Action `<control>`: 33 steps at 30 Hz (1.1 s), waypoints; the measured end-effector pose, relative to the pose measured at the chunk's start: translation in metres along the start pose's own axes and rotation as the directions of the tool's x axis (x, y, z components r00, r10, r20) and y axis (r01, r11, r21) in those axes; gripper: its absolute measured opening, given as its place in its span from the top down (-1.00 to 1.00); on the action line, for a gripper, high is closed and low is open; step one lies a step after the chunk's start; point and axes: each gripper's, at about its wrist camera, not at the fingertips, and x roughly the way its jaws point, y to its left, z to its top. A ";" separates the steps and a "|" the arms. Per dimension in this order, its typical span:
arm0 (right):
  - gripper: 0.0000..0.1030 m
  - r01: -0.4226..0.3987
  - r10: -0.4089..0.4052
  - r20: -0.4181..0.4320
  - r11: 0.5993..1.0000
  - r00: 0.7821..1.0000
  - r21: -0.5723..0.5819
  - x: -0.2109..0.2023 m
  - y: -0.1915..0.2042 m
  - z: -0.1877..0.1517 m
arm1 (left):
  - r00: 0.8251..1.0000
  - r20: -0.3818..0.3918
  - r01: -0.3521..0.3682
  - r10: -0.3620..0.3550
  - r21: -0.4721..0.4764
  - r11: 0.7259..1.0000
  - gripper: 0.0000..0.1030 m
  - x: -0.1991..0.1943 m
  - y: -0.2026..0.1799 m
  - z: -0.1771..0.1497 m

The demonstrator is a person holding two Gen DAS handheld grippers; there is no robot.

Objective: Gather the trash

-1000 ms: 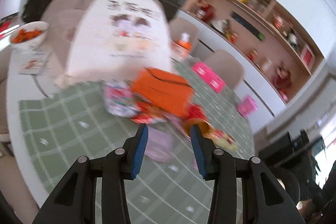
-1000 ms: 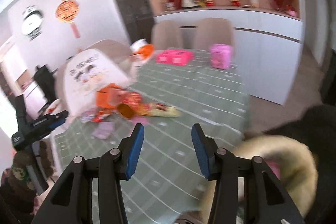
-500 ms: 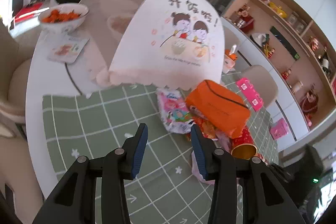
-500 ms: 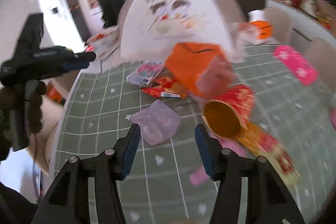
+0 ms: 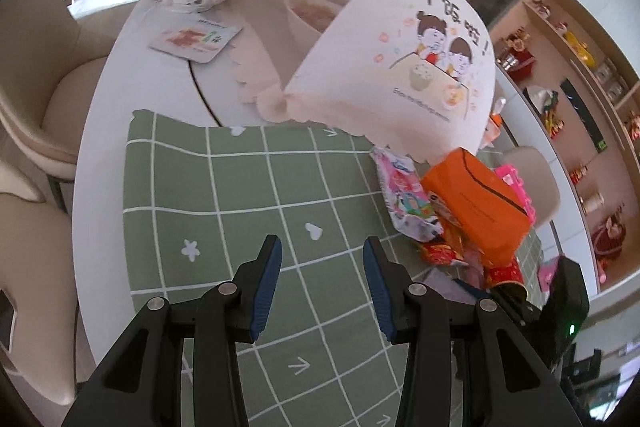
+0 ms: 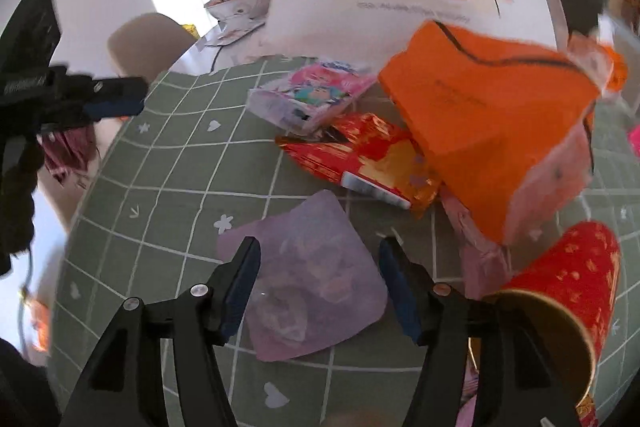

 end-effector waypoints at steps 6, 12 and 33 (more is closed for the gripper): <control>-0.18 0.034 -0.033 0.005 0.999 0.999 -0.030 0.001 0.005 -0.004 | 1.000 -0.011 -0.006 0.006 -0.016 1.000 0.15 0.006 0.002 0.000; 0.56 0.036 -0.035 0.012 0.998 0.999 -0.043 -0.003 0.014 -0.011 | 1.000 -0.026 0.003 -0.003 -0.011 1.000 0.15 0.015 -0.008 0.000; 0.95 0.117 -0.196 0.134 0.886 0.971 0.450 -0.129 -0.041 -0.069 | 0.990 -0.137 0.036 -0.036 -0.001 0.999 0.03 0.111 -0.066 0.040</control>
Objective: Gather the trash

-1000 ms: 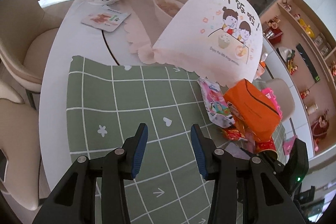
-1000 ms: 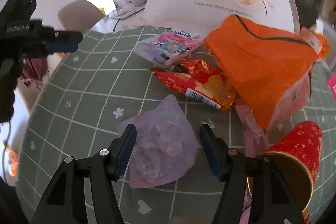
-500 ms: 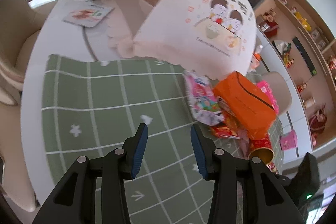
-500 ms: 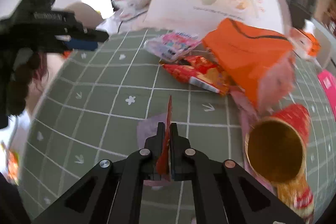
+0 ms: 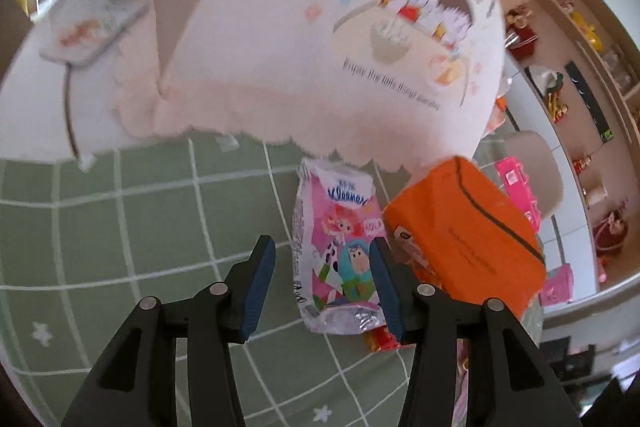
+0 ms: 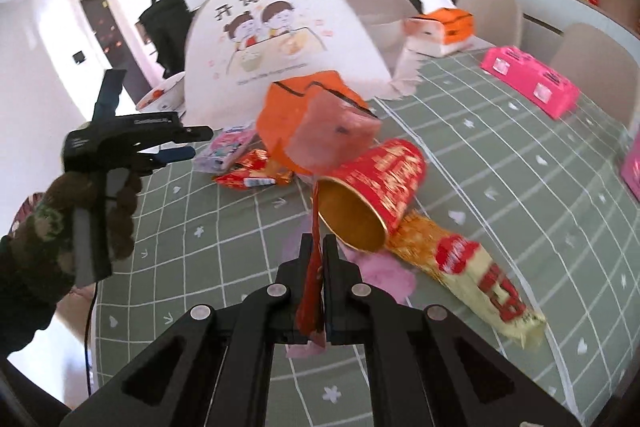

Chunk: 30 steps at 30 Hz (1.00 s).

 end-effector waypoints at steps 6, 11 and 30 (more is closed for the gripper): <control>0.94 0.019 -0.019 0.013 0.999 1.000 0.042 -0.009 0.005 -0.013 | 0.999 -0.044 0.029 -0.031 -0.042 0.999 0.67 0.000 -0.001 -0.003; 0.94 0.049 -0.052 0.040 0.997 0.998 0.066 -0.027 0.019 -0.020 | 0.996 0.003 0.093 -0.093 0.046 0.995 0.85 -0.035 -0.020 0.002; 0.94 0.278 -0.332 0.266 0.935 0.905 0.220 -0.174 0.073 -0.011 | 0.933 0.125 0.173 -0.339 0.668 0.724 0.86 -0.224 -0.162 -0.101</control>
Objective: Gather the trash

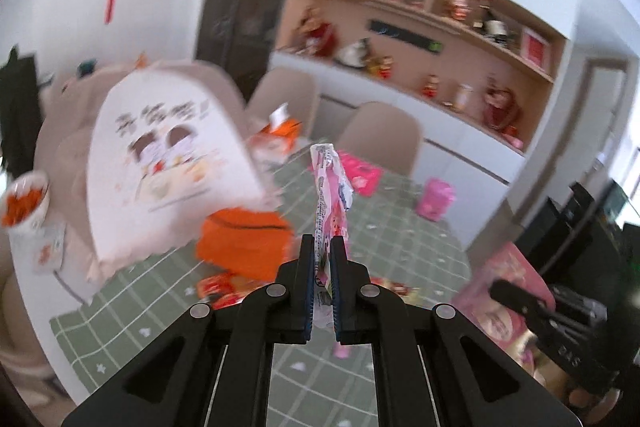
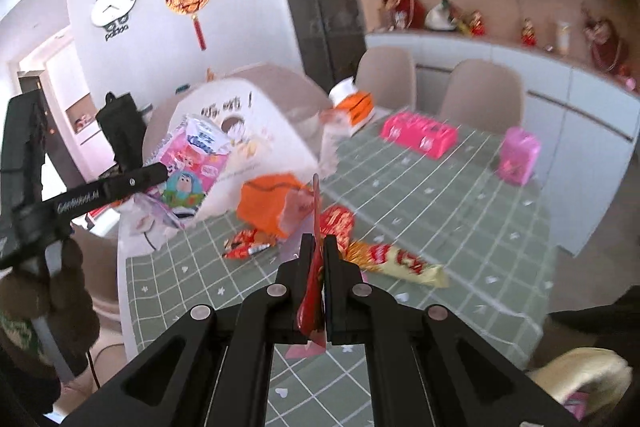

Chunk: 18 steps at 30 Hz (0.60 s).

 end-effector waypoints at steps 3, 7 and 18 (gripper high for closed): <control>0.94 0.042 -0.041 0.039 0.999 0.998 -0.004 -0.028 -0.008 0.004 | 0.998 0.039 0.049 -0.052 0.072 0.996 0.86 -0.017 -0.035 0.002; 0.94 0.094 -0.095 0.086 0.995 0.992 0.010 -0.062 -0.028 0.006 | 0.991 0.047 0.116 -0.121 0.110 0.987 0.86 -0.028 -0.073 -0.001; 0.94 0.171 -0.176 0.123 0.984 0.977 0.053 -0.151 -0.107 -0.021 | 0.971 -0.036 0.239 -0.236 0.108 0.965 0.88 -0.021 -0.181 -0.037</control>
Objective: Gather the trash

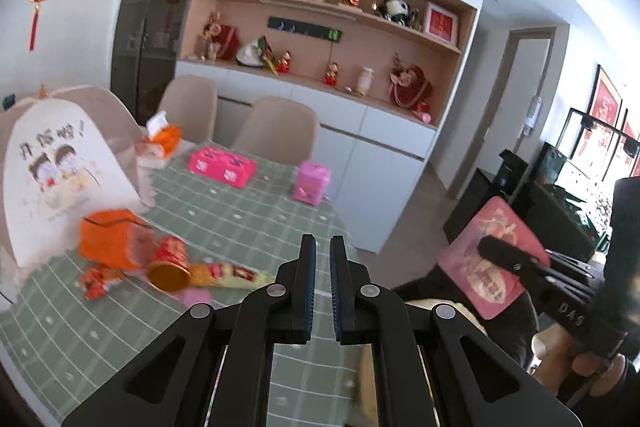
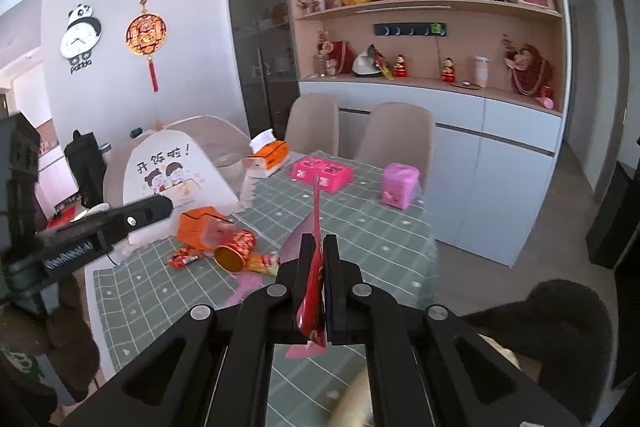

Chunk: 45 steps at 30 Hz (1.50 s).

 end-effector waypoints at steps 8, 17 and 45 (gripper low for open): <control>0.93 -0.027 0.027 -0.029 1.000 0.999 -0.009 -0.004 -0.039 -0.023 | 0.992 -0.075 -0.113 0.105 -0.117 0.987 0.89 0.014 0.050 -0.019; 0.93 -0.145 0.146 -0.134 0.989 0.980 0.012 0.046 -0.031 -0.055 | 0.976 -0.183 -0.137 0.113 -0.122 0.983 -0.06 0.025 0.138 -0.117; 0.91 -0.101 0.115 -0.166 0.991 0.980 0.086 0.049 -0.061 -0.075 | 0.900 -0.330 -0.337 0.285 -0.111 0.935 0.93 0.075 0.112 -0.141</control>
